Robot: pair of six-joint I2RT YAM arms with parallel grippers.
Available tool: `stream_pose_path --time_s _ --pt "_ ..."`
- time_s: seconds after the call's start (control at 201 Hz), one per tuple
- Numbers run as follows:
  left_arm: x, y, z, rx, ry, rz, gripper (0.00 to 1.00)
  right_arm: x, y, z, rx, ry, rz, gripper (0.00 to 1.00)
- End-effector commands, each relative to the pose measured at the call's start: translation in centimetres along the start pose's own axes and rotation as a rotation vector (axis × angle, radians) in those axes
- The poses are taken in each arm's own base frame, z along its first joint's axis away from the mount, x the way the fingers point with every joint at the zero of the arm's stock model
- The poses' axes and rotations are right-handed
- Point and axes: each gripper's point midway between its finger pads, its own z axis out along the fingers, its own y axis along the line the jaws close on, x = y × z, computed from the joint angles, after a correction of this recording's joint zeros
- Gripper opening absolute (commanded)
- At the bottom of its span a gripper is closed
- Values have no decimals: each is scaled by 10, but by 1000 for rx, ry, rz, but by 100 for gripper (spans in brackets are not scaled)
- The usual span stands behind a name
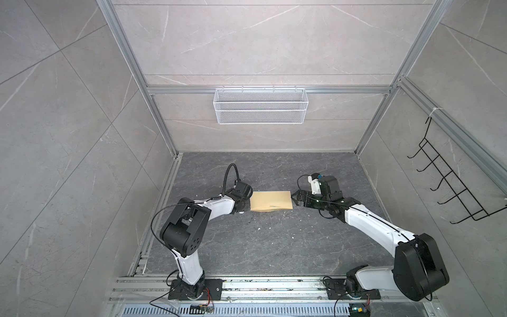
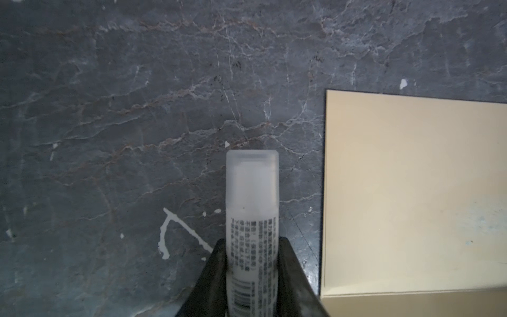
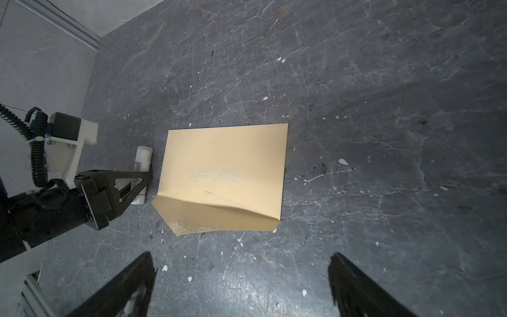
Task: Place the letter into the envelope and seal it
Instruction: 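Grasp the white glue stick beside the envelope with the left gripper, then lift the glue stick with the left gripper while the right gripper grasps its cap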
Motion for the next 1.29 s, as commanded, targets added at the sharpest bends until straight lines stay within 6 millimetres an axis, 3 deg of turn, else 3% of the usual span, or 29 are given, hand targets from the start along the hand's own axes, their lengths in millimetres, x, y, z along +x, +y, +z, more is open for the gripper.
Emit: stream_pose_path --time_s 0.0,0.085,0.239,0.374,0.493,0.702,0.926,1.116,1.29 --pt "-23 -7 -23 54 -97 39 6 -8 7 -6 -3 -9 -34 99" --pt "-39 -16 -47 120 -186 90 3 -11 12 -12 -17 -12 -48 99" --pt "-59 -42 -112 332 -410 230 0 -18 29 -27 -75 -22 -84 99" --pt "-59 -52 -159 447 -587 362 0 -24 55 -46 -186 -26 -118 99" --pt "-48 -60 -183 534 -688 480 0 -26 81 -61 -296 -9 -135 99" --pt "-19 -80 -201 683 -804 689 0 -26 123 -78 -423 21 -174 98" --pt "2 -93 -207 731 -840 837 0 -14 166 -74 -488 99 -235 91" --pt "12 -99 -209 727 -866 922 0 1 189 -64 -515 177 -274 84" --pt "18 -101 -212 724 -883 962 0 13 194 -51 -508 229 -285 75"
